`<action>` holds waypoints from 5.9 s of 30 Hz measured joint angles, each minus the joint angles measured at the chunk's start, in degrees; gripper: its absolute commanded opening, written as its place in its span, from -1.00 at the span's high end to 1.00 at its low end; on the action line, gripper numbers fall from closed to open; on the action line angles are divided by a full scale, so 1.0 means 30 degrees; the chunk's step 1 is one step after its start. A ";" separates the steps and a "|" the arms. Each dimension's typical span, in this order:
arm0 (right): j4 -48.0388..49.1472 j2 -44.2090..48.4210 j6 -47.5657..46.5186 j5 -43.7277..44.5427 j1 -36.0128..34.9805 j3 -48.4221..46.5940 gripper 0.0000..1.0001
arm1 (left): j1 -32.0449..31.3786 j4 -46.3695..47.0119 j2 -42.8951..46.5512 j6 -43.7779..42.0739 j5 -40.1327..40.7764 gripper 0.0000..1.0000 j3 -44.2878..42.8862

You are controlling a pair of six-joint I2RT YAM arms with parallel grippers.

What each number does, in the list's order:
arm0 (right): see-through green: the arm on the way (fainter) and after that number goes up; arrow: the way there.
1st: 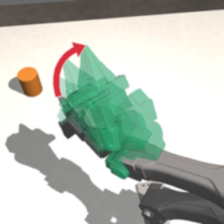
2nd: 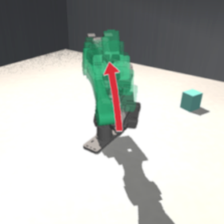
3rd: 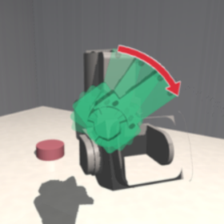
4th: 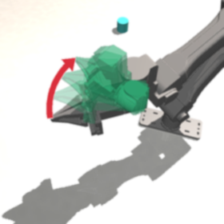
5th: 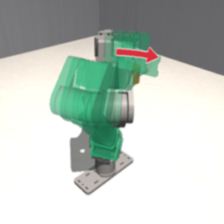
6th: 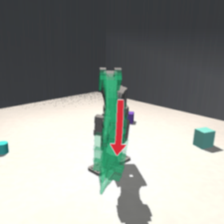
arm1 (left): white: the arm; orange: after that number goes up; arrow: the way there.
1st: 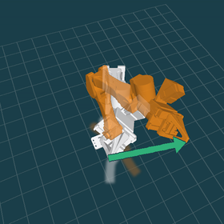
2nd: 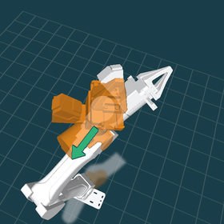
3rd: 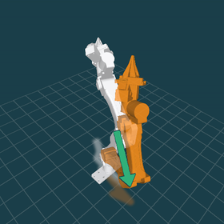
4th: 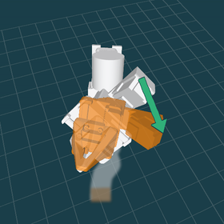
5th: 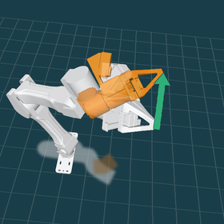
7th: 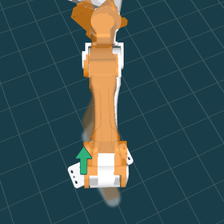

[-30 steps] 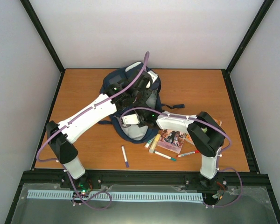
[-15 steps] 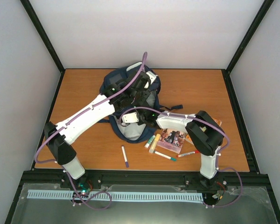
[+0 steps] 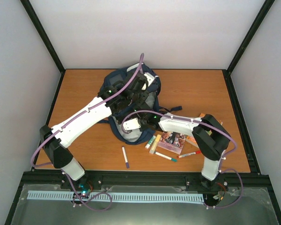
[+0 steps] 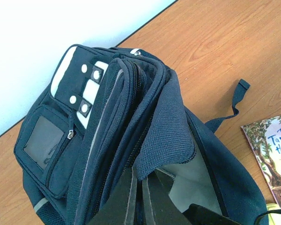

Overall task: Pack the student bag
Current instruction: Place the book in the student bag, then move the book to the center of the board.

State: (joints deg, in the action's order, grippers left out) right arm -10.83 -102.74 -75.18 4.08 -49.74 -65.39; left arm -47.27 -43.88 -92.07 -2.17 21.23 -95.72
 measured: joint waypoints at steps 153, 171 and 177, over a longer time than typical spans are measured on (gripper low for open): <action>-0.9697 0.6674 1.5125 -0.6783 1.5387 0.4488 0.57 | -0.0794 0.7766 -0.4269 0.6149 -0.8495 -0.43 0.5049; -0.9763 0.4503 1.4462 -0.6411 1.5395 0.4801 0.69 | -0.1668 0.7715 -0.6768 0.6280 -1.1963 -0.29 0.5632; -0.9690 0.5093 1.4360 -0.5515 1.5395 0.5690 0.66 | -0.1668 0.7679 -0.8029 0.6863 -1.1912 -0.66 0.5166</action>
State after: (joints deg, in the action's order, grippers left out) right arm -39.90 -87.46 -32.10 -12.47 -3.55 -48.31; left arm -52.27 -20.84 -116.16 18.41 -14.50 -80.23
